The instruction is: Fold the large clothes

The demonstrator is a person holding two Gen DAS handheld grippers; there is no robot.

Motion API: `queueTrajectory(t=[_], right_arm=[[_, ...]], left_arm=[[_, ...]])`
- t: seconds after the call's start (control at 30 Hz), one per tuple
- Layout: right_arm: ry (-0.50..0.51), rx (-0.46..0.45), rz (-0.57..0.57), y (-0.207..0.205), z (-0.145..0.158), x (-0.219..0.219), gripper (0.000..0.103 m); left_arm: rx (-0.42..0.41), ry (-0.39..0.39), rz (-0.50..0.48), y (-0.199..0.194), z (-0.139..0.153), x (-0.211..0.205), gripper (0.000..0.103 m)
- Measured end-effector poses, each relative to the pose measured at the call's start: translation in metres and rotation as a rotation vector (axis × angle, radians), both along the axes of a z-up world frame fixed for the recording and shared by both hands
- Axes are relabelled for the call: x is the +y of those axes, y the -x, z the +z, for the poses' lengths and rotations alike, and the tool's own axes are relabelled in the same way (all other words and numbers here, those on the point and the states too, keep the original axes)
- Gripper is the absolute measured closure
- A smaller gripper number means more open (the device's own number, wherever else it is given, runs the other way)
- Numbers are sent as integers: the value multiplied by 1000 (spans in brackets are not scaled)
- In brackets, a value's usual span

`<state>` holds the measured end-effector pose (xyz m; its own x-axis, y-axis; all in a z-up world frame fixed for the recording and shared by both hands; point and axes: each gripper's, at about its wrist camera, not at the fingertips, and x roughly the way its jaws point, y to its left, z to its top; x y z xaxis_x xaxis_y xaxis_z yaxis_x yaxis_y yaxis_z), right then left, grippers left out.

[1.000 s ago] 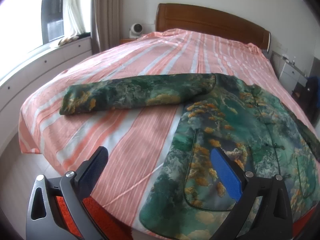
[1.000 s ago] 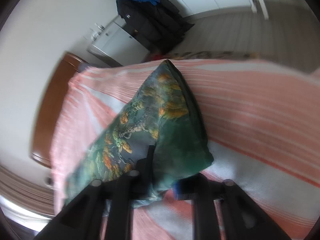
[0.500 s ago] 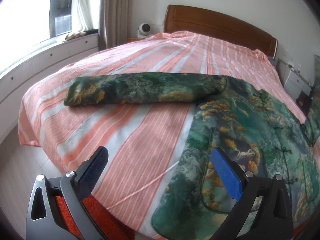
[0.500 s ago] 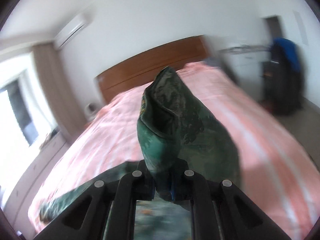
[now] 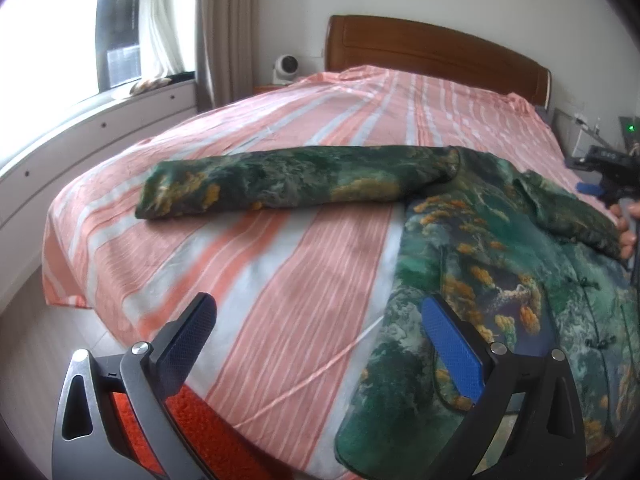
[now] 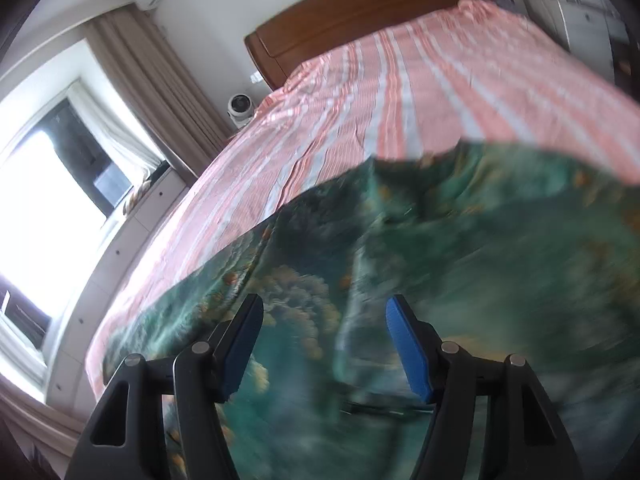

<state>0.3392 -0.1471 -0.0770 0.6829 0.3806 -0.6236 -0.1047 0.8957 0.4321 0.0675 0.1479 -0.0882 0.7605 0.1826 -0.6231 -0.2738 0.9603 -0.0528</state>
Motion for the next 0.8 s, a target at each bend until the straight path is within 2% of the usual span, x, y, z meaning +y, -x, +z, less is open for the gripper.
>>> queueTrajectory(t=[0.13, 0.2, 0.3, 0.37, 0.4, 0.43, 0.5, 0.6, 0.73, 0.8], right_arm=[[182, -69, -71, 15, 31, -60, 24], [253, -49, -116, 18, 34, -85, 22], [245, 97, -158, 3, 3, -126, 22], [213, 263, -166, -13, -42, -139, 22], [207, 295, -175, -13, -57, -141, 22], [219, 279, -193, -14, -66, -140, 21], [263, 221, -211, -11, -62, -130, 19], [263, 144, -188, 4, -37, -121, 19], [318, 76, -116, 48, -2, -107, 19], [339, 59, -83, 87, 7, -102, 19]], left_arm=[[-10, 2, -32, -1, -1, -5, 1], [-3, -10, -34, -4, -4, -6, 1], [19, -8, -24, -8, -10, -6, 1], [28, -8, -17, -10, -12, -6, 1], [29, -12, -15, -9, -13, -6, 1], [29, -17, -14, -8, -13, -6, 1], [25, -25, -15, -6, -13, -7, 1], [21, -25, -23, -5, -13, -8, 1], [23, -27, -41, -4, -13, -11, 1], [19, -27, -49, -3, -12, -12, 1]])
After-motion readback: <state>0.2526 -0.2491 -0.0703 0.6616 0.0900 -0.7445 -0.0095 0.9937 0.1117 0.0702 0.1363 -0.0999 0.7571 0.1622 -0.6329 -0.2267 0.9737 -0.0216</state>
